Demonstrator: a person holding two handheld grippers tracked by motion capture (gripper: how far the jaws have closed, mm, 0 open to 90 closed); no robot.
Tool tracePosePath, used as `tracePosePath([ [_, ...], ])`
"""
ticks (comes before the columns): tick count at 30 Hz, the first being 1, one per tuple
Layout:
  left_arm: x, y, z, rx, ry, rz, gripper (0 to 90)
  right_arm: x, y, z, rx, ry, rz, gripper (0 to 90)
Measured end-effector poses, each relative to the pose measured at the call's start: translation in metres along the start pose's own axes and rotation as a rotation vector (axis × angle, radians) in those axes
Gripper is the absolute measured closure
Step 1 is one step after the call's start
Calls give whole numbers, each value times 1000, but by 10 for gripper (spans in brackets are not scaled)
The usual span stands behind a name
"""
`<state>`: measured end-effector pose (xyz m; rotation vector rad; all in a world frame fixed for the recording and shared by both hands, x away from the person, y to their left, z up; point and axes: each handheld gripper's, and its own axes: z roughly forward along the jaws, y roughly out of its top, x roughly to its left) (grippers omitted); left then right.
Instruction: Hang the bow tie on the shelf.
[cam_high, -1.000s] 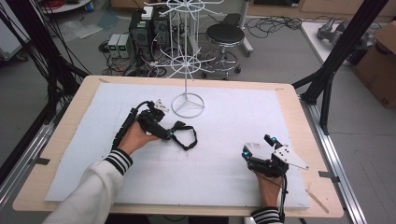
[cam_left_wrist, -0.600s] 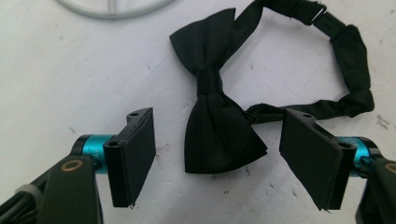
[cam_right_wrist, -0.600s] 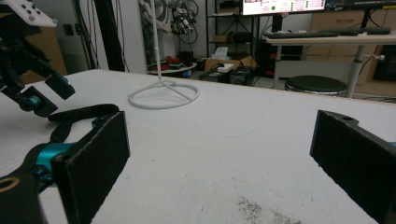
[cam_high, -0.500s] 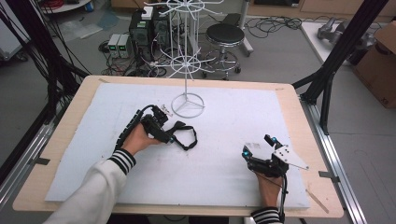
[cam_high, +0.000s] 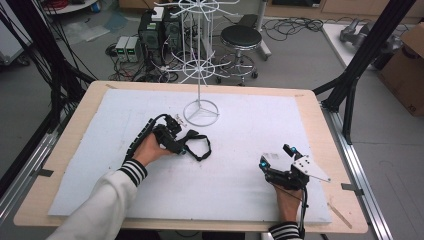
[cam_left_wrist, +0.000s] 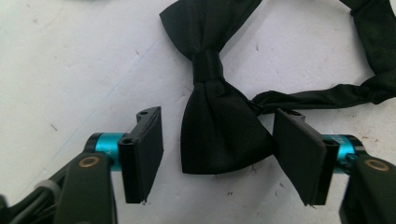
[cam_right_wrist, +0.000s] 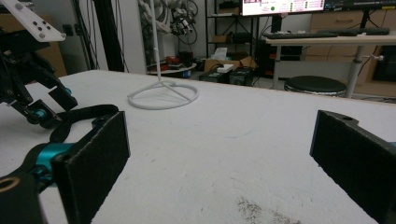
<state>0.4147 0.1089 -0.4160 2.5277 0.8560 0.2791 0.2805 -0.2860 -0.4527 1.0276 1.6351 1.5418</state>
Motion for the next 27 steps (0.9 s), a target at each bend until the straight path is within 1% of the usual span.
tracePosePath([
  [3, 0, 0, 0, -1, -3, -8, 390, 0, 0, 0, 1, -2, 4, 38],
  [6, 1, 0, 1, 8, -16, -8, 431, 0, 0, 0, 2, 0, 3, 38],
  [11, 2, 0, 1, 14, -30, -24, 490, 0, 0, 0, 0, 0, 1, 38],
  [17, 3, -1, -1, 14, -30, -22, 679, 0, 0, 0, 1, -1, 4, 38],
  [20, 4, -1, -3, 18, -27, -22, 748, 0, 0, 0, 2, -1, 5, 38],
  [21, 4, -1, -4, 18, -32, -21, 773, 0, 0, 0, 1, -2, 5, 38],
  [26, 4, -2, -5, 13, -34, -24, 794, 0, 0, 0, 0, 0, 0, 38],
  [27, 4, -2, -5, 12, -33, -20, 794, 0, 0, 0, 0, -2, -2, 38],
])
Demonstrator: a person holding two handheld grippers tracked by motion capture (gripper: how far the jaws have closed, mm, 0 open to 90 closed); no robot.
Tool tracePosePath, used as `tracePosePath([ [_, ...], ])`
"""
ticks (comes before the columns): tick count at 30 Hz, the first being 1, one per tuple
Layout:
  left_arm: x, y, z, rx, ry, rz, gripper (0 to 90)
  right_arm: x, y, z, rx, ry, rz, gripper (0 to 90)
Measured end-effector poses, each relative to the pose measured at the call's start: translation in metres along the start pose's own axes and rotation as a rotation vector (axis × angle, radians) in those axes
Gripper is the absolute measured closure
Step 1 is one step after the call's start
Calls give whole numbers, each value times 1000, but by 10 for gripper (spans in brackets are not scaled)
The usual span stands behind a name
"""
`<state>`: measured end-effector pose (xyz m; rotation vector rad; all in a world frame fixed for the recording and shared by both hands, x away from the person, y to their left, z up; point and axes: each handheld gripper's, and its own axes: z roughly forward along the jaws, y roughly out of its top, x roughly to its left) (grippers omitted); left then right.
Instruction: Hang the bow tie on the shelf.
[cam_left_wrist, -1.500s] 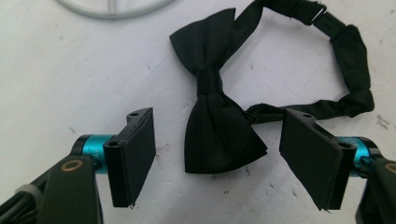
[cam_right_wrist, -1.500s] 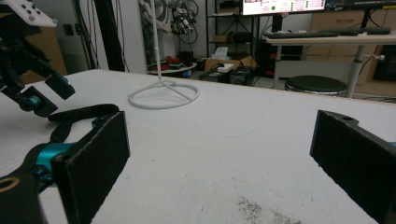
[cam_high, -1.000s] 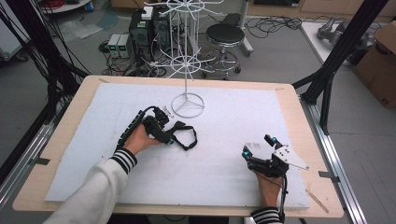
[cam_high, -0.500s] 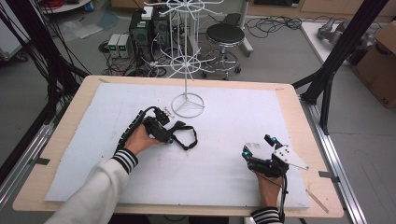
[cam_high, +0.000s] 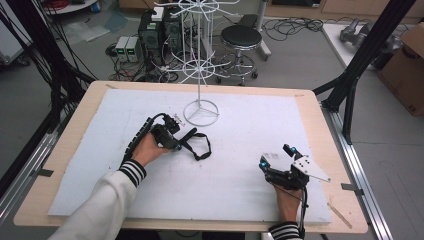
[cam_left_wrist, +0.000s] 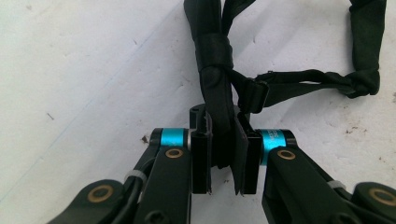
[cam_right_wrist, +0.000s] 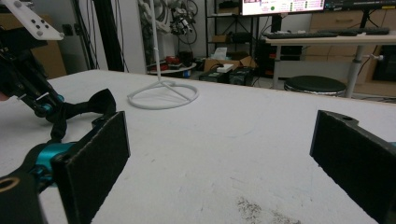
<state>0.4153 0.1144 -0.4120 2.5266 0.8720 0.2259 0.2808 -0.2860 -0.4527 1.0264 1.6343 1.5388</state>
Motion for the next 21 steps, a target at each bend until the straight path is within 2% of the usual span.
tracePosePath([
  [5, -1, 0, -3, -27, 10, 1, 793, 0, 0, 0, 4, 2, 5, 38],
  [6, -1, -1, -7, -66, 15, 7, 792, 0, 0, 0, 0, 1, 1, 38],
  [7, -1, -1, -7, -66, 15, 7, 790, 0, 0, 0, 2, 1, 5, 38],
  [9, 0, -4, -12, -138, 19, -5, 790, 0, 0, 0, 2, 1, 6, 38],
  [12, 0, -7, -19, -200, 32, -10, 790, 0, 0, 0, 3, 1, 5, 38],
  [13, 0, -7, -19, -200, 32, -10, 790, 0, 0, 0, 3, 1, 5, 38],
  [14, 0, -8, -25, -245, 35, 0, 791, 0, 0, 0, 4, 1, 5, 38],
  [18, -3, -7, -39, -349, 50, 21, 790, 0, 0, 0, 4, 0, 4, 38],
  [19, -3, -7, -39, -349, 50, 21, 791, 1, 0, 0, 5, 1, 7, 38],
  [21, -6, -7, -46, -420, 71, 36, 791, 1, 0, 0, 6, 1, 7, 38],
])
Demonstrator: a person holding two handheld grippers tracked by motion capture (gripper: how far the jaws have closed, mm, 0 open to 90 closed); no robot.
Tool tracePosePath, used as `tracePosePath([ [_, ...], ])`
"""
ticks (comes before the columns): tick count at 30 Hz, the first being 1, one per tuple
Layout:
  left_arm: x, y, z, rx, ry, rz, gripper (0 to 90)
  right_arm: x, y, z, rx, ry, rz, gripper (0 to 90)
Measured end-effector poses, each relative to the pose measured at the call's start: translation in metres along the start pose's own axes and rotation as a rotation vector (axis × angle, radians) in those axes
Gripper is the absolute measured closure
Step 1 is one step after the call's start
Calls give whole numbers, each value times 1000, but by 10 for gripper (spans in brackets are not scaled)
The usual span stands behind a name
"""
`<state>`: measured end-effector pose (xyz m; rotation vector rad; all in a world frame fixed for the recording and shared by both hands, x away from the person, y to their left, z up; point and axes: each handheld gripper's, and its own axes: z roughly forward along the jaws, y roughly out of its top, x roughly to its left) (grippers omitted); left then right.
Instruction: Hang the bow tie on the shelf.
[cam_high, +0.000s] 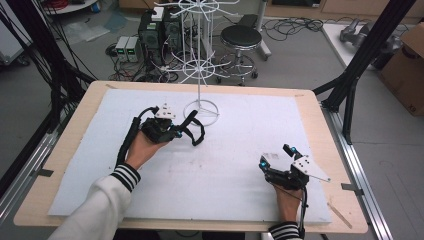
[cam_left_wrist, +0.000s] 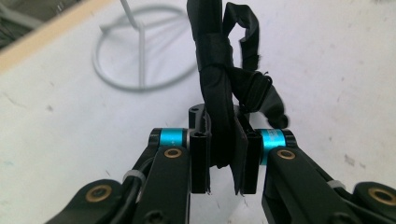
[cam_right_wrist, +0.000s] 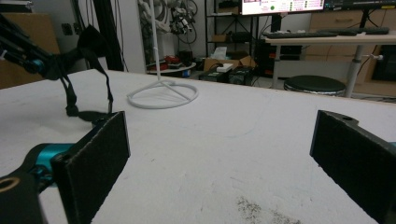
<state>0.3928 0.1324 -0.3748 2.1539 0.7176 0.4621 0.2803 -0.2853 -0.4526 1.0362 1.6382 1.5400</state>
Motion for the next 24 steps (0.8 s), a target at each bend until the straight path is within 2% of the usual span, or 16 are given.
tracePosePath([
  [5, -4, 5, -12, -110, 26, 32, 791, 0, 0, 0, 0, -2, -3, 38],
  [6, -4, 5, -12, -110, 26, 32, 791, 0, 0, 0, -1, -1, -2, 38],
  [7, -5, 6, -16, -146, 38, 38, 791, 0, 0, 0, -1, -2, -1, 38],
  [9, -4, 8, -21, -171, 42, 32, 791, 0, 0, 0, 1, -1, 0, 38],
  [12, -3, 11, -26, -193, 37, 14, 791, 0, 0, 0, 1, -1, 1, 38],
  [21, 0, 25, -43, -261, 54, 23, 791, 0, 0, 0, 2, -3, -1, 38],
  [24, 5, 30, -51, -281, 72, 22, 791, 0, 0, 0, 2, -3, -1, 38],
])
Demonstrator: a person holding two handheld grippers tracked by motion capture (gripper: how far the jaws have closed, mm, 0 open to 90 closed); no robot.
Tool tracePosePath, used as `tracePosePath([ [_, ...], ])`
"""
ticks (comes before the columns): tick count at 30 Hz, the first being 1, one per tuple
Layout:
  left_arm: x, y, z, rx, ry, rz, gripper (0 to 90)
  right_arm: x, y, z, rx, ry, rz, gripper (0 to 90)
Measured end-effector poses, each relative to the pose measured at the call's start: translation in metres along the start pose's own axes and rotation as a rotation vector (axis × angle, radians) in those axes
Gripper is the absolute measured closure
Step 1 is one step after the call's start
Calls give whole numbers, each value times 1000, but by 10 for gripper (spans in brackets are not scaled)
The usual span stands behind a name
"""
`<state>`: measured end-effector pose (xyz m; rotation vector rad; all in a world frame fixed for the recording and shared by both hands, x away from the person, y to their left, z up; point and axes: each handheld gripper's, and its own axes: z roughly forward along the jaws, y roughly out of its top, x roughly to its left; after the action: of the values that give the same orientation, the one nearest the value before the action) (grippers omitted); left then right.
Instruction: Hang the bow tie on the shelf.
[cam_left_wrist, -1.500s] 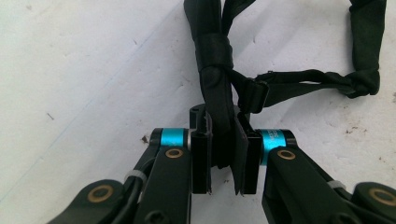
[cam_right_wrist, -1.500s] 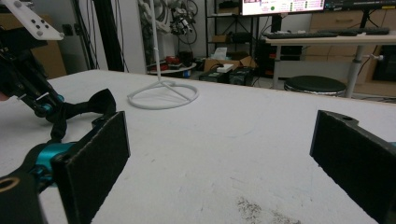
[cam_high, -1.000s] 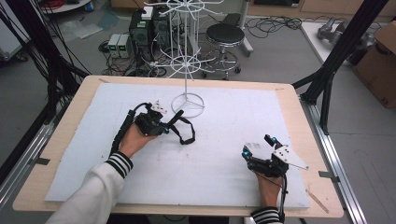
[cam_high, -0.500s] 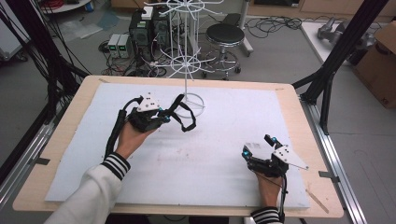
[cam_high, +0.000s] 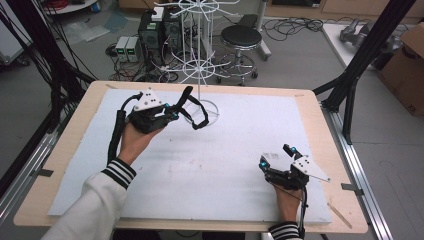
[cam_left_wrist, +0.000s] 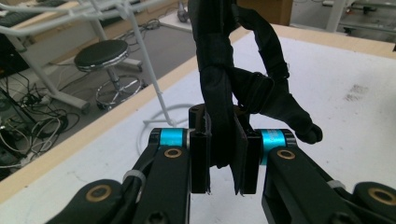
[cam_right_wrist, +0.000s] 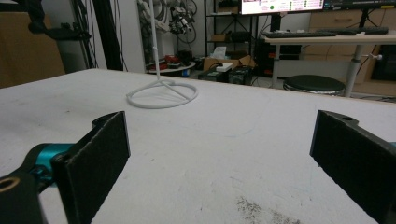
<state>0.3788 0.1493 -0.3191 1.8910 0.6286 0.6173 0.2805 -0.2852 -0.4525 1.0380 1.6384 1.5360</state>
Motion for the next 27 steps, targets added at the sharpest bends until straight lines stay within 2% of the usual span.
tracePosePath([
  [5, 9, 8, -7, -33, 26, -13, 791, 0, 0, 0, 1, 0, 1, 38],
  [14, 23, 17, -14, -56, 58, -34, 791, 0, 0, 0, -4, -2, -1, 38],
  [22, 34, 20, -10, -59, 79, -46, 791, 0, 0, 0, -2, -2, 2, 38],
  [27, 40, 17, -2, -48, 96, -59, 791, -1, 0, 0, -4, -4, 3, 38],
])
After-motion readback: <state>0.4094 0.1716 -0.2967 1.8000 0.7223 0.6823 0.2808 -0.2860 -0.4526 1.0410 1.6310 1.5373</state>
